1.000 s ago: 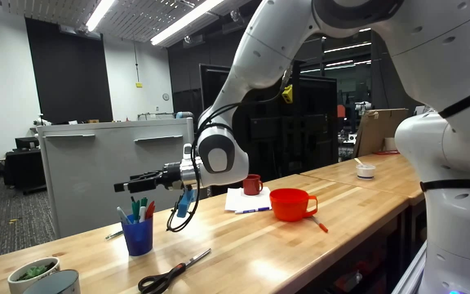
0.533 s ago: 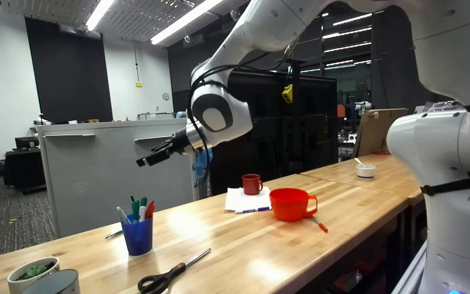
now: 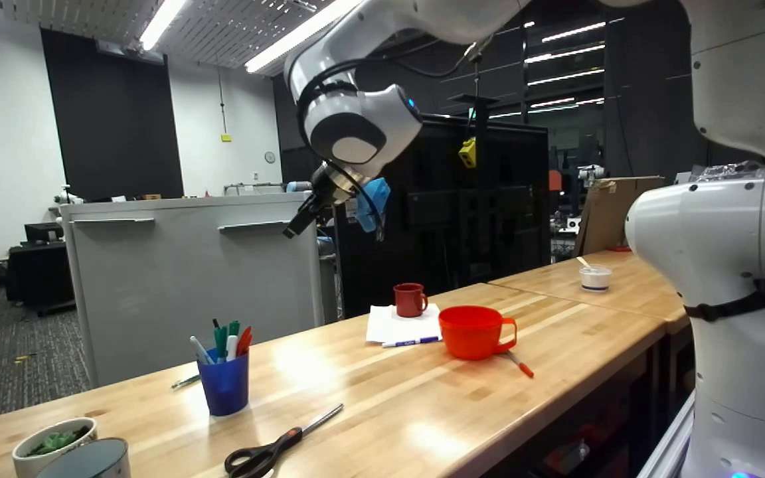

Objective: Put the pen inside cup

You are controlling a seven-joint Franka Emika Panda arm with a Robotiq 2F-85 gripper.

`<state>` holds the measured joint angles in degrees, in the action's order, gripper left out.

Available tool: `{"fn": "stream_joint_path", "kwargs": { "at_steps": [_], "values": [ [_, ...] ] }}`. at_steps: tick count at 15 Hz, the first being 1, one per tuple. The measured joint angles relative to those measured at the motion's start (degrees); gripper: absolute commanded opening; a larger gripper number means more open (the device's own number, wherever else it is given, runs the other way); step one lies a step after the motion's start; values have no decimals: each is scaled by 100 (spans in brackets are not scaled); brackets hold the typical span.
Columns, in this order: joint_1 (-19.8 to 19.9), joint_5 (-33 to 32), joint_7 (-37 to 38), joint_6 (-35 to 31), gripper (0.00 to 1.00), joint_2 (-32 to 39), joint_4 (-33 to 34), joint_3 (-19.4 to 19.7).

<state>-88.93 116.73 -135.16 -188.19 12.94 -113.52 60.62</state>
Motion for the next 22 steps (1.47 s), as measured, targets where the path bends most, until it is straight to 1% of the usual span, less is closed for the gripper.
{"fn": "stream_joint_path", "kwargs": {
  "at_steps": [1, 2, 3, 4, 5, 7, 11, 13, 14, 16, 20, 21, 22],
  "values": [
    [12, -321, 242, -476, 100, -135, -108, -120],
    [53, -397, 282, -954, 100, -297, -242, -275],
    [81, -159, 125, -1157, 100, -408, -357, -318],
    [91, 324, -207, -1124, 100, -430, -417, -207],
    [124, 456, -367, -1027, 100, -426, -464, -151],
    [179, 366, -312, -985, 100, -431, -469, -152],
    [106, 354, -254, -989, 100, -417, -453, -204],
    [129, 402, -255, -969, 100, -422, -473, -215],
    [176, 554, -288, -966, 100, -429, -547, -252],
    [355, 1066, -491, -964, 100, -436, -867, -364],
    [922, 2252, -1348, -957, 100, -460, -1558, -562],
    [1081, 2406, -1484, -957, 100, -493, -1690, -626],
    [1222, 2396, -1432, -957, 100, -529, -1826, -713]
  ]
}}
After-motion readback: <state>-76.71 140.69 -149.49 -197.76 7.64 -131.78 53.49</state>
